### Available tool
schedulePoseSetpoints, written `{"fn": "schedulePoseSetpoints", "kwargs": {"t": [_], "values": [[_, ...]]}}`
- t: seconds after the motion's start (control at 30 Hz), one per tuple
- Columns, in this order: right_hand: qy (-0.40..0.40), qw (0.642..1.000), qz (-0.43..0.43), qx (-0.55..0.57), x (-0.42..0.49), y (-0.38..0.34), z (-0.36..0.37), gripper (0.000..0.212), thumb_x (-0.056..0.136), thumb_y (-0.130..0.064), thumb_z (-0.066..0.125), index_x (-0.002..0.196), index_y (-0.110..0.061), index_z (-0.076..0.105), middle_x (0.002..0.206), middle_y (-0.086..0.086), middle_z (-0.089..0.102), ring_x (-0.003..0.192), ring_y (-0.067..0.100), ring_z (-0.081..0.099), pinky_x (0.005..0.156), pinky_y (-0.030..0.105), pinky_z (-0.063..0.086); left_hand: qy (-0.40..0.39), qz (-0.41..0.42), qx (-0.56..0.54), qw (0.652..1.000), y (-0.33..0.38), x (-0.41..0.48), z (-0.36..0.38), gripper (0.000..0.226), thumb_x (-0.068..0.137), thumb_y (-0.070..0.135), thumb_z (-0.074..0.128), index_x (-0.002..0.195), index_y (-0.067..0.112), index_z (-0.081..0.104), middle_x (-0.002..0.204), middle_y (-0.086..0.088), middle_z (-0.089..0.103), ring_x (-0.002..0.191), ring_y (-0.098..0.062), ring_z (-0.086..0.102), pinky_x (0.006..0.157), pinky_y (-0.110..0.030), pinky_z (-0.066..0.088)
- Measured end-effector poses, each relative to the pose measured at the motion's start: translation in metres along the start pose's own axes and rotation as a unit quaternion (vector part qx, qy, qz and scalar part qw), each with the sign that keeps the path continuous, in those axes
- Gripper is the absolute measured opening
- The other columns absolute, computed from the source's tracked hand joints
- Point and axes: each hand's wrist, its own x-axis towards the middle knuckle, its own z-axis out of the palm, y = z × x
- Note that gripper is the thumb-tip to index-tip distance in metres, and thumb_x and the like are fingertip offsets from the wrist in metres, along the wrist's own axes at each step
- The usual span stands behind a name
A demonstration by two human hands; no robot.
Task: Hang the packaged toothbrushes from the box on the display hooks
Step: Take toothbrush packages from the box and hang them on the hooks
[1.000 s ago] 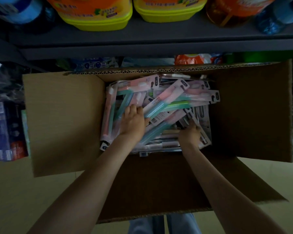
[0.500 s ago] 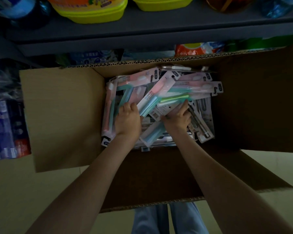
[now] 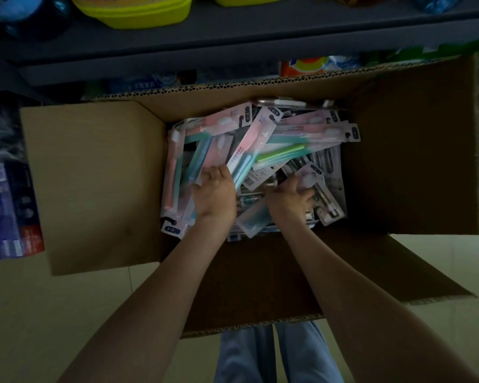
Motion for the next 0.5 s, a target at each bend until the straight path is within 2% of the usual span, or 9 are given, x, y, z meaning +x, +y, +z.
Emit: {"fn": "schedulePoseSetpoints", "kwargs": {"t": [0.1, 0.27, 0.33, 0.4, 0.5], "values": [[0.008, 1.0, 0.014, 0.008, -0.001, -0.006, -0.004, 0.088, 0.089, -0.027, 0.061, 0.15, -0.021, -0.003, 0.144, 0.023, 0.015, 0.132, 0.043, 0.022, 0.096, 0.047, 0.04, 0.007, 0.014, 0.021, 1.0, 0.003, -0.004, 0.001, 0.052, 0.093, 0.017, 0.059, 0.135, 0.0, 0.034, 0.133, -0.019, 0.047, 0.118, -0.028, 0.052, 0.086, -0.034, 0.049], [0.047, 0.988, 0.053, 0.134, -0.015, -0.014, -0.018, 0.095, 0.09, -0.014, 0.057, 0.15, -0.025, -0.016, 0.149, 0.021, 0.013, 0.134, 0.039, 0.024, 0.095, 0.042, 0.04, -0.01, 0.004, 0.034, 0.999, 0.001, -0.02, -0.002, 0.039, 0.097, 0.012, 0.053, 0.131, -0.001, 0.039, 0.13, -0.018, 0.052, 0.115, -0.027, 0.056, 0.085, -0.031, 0.05], [0.076, 0.983, 0.002, 0.166, -0.032, -0.014, -0.029, 0.1, 0.089, -0.011, 0.06, 0.15, -0.027, -0.017, 0.151, 0.017, 0.014, 0.133, 0.038, 0.027, 0.096, 0.044, 0.038, -0.028, -0.015, -0.009, 0.999, -0.002, -0.029, -0.009, 0.037, 0.098, 0.013, 0.052, 0.13, -0.001, 0.041, 0.129, -0.017, 0.053, 0.114, -0.027, 0.057, 0.085, -0.032, 0.049], [0.109, 0.975, -0.074, 0.178, -0.054, -0.016, -0.042, 0.103, 0.087, -0.005, 0.062, 0.151, -0.024, -0.016, 0.153, 0.016, 0.016, 0.134, 0.039, 0.025, 0.104, 0.047, 0.033, -0.049, -0.027, -0.073, 0.996, -0.005, -0.04, -0.022, 0.038, 0.098, 0.015, 0.054, 0.13, -0.001, 0.042, 0.13, -0.017, 0.053, 0.115, -0.029, 0.056, 0.087, -0.034, 0.047], [0.139, 0.96, -0.171, 0.172, -0.097, -0.017, -0.067, 0.099, 0.085, 0.001, 0.058, 0.152, -0.019, -0.011, 0.154, 0.016, 0.019, 0.134, 0.039, 0.028, 0.105, 0.047, 0.033, -0.076, -0.015, -0.155, 0.985, -0.004, -0.068, -0.054, 0.046, 0.096, 0.021, 0.057, 0.132, -0.001, 0.039, 0.131, -0.018, 0.051, 0.118, -0.032, 0.053, 0.091, -0.036, 0.045]]}}
